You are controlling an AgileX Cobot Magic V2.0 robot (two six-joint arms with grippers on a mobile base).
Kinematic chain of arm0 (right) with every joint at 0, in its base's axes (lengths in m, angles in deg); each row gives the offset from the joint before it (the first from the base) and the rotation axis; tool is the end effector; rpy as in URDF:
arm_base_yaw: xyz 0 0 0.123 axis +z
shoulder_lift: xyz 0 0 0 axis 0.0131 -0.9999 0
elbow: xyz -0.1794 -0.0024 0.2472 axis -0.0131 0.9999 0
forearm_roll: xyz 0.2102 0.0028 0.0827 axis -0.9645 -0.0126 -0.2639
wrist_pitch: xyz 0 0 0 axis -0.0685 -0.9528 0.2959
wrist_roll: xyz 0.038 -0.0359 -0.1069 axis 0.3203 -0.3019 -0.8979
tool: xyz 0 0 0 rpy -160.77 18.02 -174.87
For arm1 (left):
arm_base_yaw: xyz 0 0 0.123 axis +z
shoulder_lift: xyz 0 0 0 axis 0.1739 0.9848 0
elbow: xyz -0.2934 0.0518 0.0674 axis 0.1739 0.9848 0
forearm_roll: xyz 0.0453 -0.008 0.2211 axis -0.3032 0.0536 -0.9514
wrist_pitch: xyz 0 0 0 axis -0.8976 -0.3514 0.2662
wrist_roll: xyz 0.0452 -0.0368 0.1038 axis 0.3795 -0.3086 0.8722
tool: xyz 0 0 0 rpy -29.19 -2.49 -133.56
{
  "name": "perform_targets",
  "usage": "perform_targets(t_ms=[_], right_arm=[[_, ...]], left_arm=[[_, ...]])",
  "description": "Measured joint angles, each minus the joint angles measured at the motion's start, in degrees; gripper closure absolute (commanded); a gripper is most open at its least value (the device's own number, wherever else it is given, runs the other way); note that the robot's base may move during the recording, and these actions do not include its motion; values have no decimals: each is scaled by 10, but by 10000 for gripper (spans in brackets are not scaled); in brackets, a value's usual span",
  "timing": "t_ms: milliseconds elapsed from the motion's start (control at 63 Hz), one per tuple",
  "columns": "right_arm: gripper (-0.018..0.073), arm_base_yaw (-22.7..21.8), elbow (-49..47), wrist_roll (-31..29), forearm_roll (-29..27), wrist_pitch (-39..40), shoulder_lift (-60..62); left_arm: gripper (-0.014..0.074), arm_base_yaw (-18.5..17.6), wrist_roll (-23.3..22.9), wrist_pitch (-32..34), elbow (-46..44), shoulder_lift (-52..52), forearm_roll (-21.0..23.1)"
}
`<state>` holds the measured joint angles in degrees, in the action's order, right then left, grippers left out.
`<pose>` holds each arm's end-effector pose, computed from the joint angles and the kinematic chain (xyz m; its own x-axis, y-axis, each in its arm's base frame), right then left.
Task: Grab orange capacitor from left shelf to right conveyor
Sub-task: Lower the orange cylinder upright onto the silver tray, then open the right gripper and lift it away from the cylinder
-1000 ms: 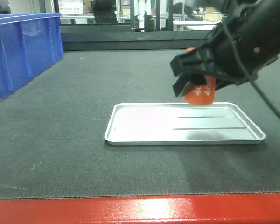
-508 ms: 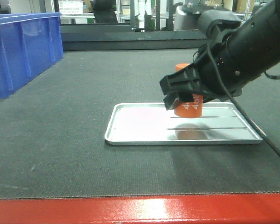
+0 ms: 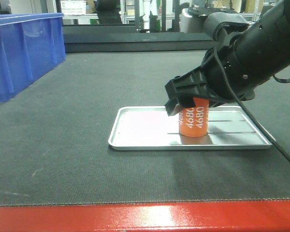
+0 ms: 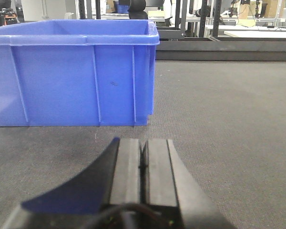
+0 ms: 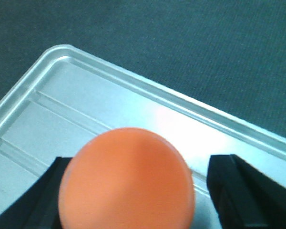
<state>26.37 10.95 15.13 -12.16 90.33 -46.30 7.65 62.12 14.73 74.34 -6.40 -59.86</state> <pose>0.2952 0.1522 0.2185 -0.5921 -0.1795 -0.7856 -0.3982 0.9127 0.0916 0.0375 -0.0016 0.2031 0.0505 -0.0020 -0.9987 0.0413 0.9991 0.0000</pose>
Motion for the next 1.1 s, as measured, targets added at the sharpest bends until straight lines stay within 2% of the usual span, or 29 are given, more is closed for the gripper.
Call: perform_targets(t_ms=[317,635,683,762,810,857,889,921,968,1095], right_arm=[[-60,1,0,5,0,-14,8],[-44,1,0,7,0,27,77],[-10,1,0,7,1,22,91],[132,1,0,7,1,0,117],[278,1,0,7,1,-23,135],[466,1,0,7,1,-55,164],[535,1,0,7,1,-76,179],[489,1,0,7,1,-105,200],[468,1,0,7,1,-148,230],[507,1,0,7,1,-247,320]], left_arm=[[701,0,0,0,0,0,0],[701,0,0,0,0,0,0],[701,0,0,0,0,0,0],[701,0,0,0,0,0,0],[701,0,0,0,0,0,0],[701,0,0,0,0,0,0],[701,0,0,0,0,0,0],[701,0,0,0,0,0,0],[701,0,0,0,0,0,0],[701,0,0,0,0,0,0]])
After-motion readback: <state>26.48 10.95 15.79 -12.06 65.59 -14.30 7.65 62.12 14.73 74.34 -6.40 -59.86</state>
